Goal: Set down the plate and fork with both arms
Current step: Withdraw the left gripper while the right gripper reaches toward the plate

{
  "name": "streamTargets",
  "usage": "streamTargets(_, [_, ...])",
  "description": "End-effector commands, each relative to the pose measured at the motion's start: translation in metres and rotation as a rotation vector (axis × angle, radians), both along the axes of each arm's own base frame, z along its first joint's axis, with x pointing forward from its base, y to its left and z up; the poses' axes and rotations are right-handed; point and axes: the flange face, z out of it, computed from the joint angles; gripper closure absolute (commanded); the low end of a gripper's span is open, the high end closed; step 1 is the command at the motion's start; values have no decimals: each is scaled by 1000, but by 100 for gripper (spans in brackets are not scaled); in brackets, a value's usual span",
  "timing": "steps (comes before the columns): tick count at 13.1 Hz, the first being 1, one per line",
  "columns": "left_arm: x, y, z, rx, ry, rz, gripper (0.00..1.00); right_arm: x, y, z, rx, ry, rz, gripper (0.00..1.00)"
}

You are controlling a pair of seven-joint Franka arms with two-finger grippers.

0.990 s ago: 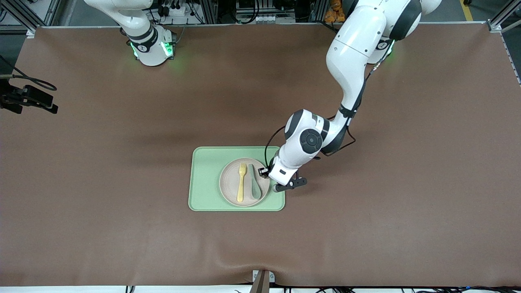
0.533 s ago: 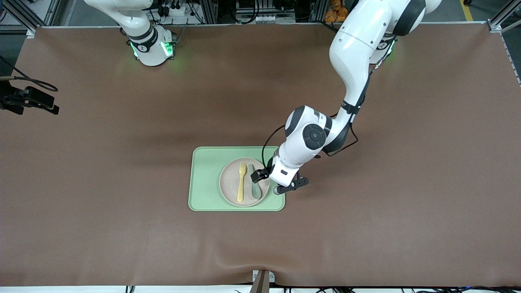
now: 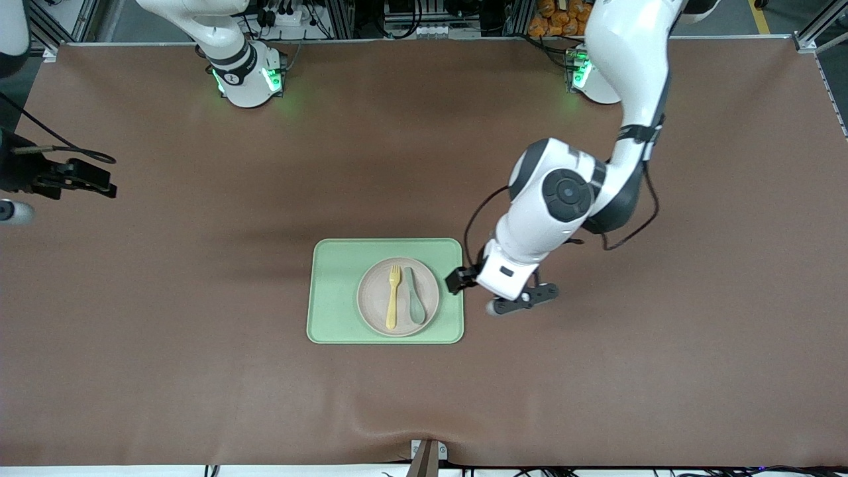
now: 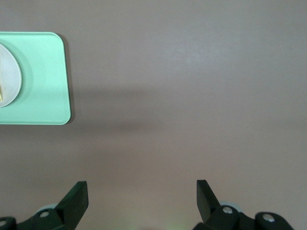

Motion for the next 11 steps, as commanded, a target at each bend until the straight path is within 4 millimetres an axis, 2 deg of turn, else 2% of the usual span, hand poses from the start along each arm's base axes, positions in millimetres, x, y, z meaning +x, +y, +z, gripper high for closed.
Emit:
streamTargets(1, [8,45,23,118,-28,-39,0,13,12,-23,-4,35,24,0])
streamTargets(3, [24,88,24,147,-19,-63,0,23,13,-41,0,55,25,0])
streamTargets(4, [38,123,24,158,-26,-98,0,24,15,-45,2,61,26,0])
streamTargets(5, [47,148,22,170,-34,-149,0,26,16,-48,2,65,29,0])
streamTargets(6, [53,167,23,176,-40,-175,0,29,22,-54,0,67,38,0])
streamTargets(9, [63,206,23,194,-50,-224,0,41,35,-75,-4,70,60,0])
streamTargets(10, [67,226,23,201,-53,-242,0,43,41,-81,-4,70,82,0])
streamTargets(11, [71,243,24,206,-60,-274,0,49,52,-99,-2,83,109,0])
